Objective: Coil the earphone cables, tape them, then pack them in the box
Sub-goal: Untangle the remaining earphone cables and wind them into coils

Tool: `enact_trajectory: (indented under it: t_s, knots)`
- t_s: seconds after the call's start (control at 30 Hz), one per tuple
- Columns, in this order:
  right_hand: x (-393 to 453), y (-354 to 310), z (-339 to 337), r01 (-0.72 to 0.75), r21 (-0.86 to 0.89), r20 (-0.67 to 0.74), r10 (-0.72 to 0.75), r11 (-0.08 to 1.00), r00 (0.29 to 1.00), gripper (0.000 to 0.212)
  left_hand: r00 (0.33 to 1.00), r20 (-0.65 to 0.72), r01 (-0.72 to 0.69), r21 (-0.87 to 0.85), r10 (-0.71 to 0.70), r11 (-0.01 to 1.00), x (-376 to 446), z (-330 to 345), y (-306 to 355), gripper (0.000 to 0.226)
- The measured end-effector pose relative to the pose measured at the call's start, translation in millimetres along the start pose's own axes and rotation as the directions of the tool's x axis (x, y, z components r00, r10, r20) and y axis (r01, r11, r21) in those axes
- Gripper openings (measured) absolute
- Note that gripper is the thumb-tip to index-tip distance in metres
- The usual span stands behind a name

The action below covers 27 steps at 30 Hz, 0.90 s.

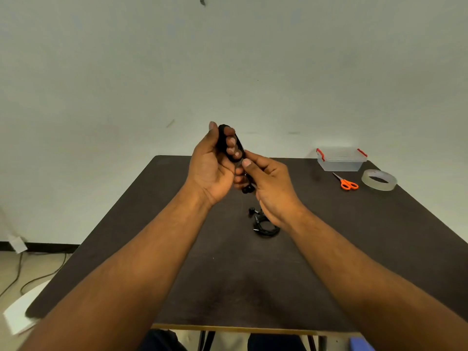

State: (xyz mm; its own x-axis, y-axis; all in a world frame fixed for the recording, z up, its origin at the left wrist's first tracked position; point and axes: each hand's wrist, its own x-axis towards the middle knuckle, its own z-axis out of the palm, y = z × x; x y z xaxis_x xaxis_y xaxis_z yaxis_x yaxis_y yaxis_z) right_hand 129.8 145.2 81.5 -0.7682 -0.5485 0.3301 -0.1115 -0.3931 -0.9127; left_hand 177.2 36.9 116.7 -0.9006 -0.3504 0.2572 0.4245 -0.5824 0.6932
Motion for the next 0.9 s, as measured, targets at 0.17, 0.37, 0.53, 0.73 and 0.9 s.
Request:
enact_trajectory:
  t_s: [0.17, 0.37, 0.53, 0.73, 0.9]
  knots:
    - [-2, -3, 3, -0.034, -0.02, -0.063, 0.033, 0.999, 0.997, 0.02, 0.996, -0.081, -0.05, -0.052, 0.046, 0.997, 2, 0, -1, 0.041]
    - [2, -8, -11, -0.015, -0.242, -0.005, 0.014, 0.97, 1.0, 0.028, 0.977, -0.214, -0.011, 0.041, 0.019, 0.999, 1, 0, -4, 0.043]
    - [11, -27, -13, 0.169, -0.317, 0.175, -0.118, 0.933, 0.978, 0.027, 0.975, -0.221, 0.016, 0.076, 0.002, 0.997, 0, 0, -10, 0.05]
    - [15, -26, -7, 0.221, -0.511, 0.155, -0.165, 0.83, 0.974, 0.008, 0.941, -0.335, -0.006, 0.108, 0.042, 0.994, 2, -1, -17, 0.041]
    - [14, -10, 4, 0.196, -0.645, 0.209, -0.076, 0.739, 0.975, 0.011, 0.832, -0.554, -0.018, 0.006, 0.019, 1.0, 6, -4, -26, 0.033]
